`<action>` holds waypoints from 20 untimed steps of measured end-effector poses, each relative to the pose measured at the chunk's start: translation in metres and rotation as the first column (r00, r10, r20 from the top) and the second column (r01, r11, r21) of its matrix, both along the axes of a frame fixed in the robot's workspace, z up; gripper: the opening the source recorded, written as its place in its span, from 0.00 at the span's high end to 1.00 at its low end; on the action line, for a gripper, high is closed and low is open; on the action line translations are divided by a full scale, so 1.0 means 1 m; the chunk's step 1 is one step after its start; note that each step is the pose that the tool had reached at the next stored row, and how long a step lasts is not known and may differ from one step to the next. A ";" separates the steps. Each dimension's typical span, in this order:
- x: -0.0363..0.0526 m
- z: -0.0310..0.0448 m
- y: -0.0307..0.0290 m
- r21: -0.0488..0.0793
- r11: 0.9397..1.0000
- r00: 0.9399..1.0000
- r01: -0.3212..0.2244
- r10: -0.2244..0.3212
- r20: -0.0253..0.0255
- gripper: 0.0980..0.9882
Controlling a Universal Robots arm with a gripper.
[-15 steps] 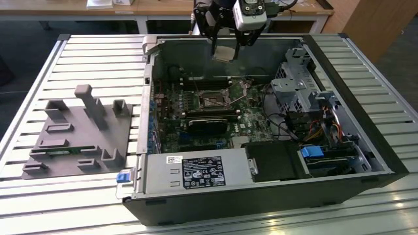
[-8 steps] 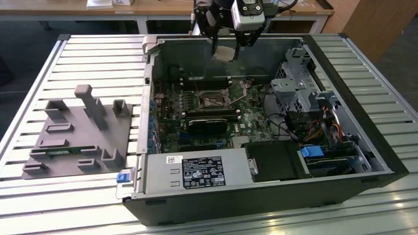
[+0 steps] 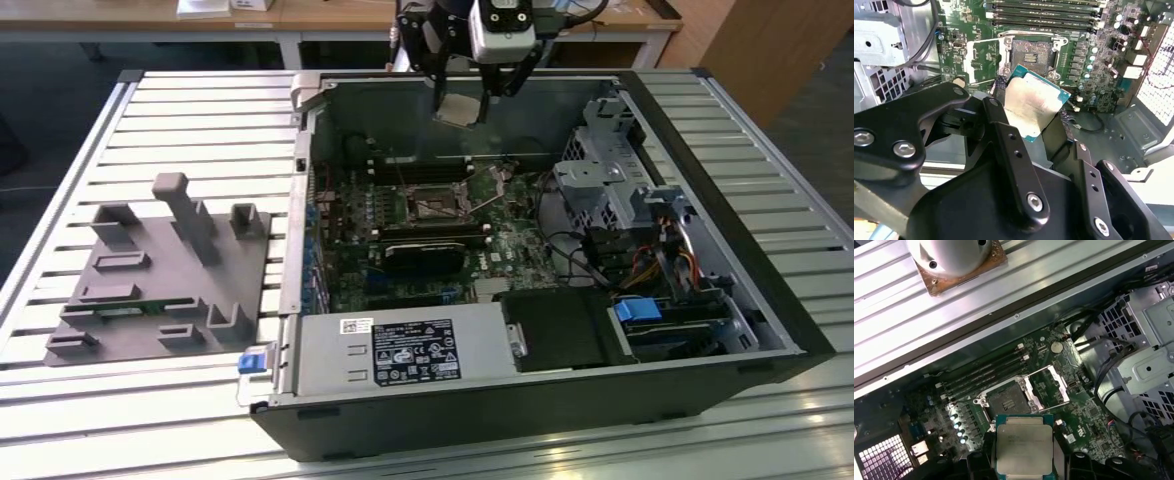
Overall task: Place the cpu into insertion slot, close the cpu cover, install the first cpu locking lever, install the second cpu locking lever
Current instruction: 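Place the cpu into insertion slot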
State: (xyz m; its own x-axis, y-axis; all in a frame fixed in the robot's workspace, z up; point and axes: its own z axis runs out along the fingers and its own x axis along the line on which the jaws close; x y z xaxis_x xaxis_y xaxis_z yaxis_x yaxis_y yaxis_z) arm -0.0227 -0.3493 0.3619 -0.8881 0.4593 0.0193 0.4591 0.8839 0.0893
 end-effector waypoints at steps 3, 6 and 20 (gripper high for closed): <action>0.0000 -0.0001 0.0000 0.000 1.000 1.000 0.019 -0.019 0.000 0.50; 0.0000 -0.0001 0.0000 0.000 0.999 0.999 0.040 -0.040 0.000 0.50; 0.0000 -0.0004 0.0000 0.000 0.991 0.991 0.136 -0.136 0.000 0.50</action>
State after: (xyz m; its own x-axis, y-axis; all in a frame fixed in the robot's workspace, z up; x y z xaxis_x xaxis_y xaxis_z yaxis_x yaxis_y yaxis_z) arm -0.0227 -0.3493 0.3615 -0.8174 0.5758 0.0193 0.5750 0.8133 0.0894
